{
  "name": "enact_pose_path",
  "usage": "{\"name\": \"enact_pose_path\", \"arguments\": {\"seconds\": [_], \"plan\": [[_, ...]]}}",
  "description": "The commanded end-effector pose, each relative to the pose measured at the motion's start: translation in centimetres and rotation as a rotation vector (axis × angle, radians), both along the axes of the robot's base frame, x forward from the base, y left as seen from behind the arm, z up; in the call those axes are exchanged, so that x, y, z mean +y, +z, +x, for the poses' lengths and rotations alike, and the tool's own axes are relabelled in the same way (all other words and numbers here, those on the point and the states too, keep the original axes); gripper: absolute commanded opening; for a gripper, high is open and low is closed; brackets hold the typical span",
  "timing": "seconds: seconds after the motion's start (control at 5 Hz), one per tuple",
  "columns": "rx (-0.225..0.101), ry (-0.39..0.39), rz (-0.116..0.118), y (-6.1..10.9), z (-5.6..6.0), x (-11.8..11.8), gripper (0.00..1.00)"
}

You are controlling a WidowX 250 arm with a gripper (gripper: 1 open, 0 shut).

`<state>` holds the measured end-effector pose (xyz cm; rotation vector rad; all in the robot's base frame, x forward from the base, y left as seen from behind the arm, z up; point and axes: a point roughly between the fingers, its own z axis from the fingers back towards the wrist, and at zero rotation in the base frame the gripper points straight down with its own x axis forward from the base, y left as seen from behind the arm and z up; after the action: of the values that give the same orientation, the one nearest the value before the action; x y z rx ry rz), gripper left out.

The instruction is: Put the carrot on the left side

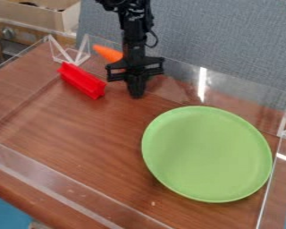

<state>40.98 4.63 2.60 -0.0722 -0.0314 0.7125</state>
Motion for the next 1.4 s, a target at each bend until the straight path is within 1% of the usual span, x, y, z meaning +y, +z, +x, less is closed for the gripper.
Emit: {"name": "enact_pose_path", "arguments": {"seconds": [0.0,0.2,0.4,0.6,0.8,1.0,1.2], "plan": [[-0.096,-0.02,-0.021,3.7,0.1,-1.2,0.0],[-0.134,-0.036,-0.039,5.6,-0.7,-1.5,0.0],[-0.198,-0.04,-0.055,8.6,-2.1,-1.4,0.0],[-0.25,-0.016,-0.06,11.9,-3.4,-1.1,0.0],[-0.266,0.003,-0.059,14.2,-5.0,-0.4,0.0],[-0.268,-0.051,-0.064,14.3,-6.7,-0.6,0.0],[-0.258,-0.097,-0.047,13.0,-7.7,-0.7,0.0]]}}
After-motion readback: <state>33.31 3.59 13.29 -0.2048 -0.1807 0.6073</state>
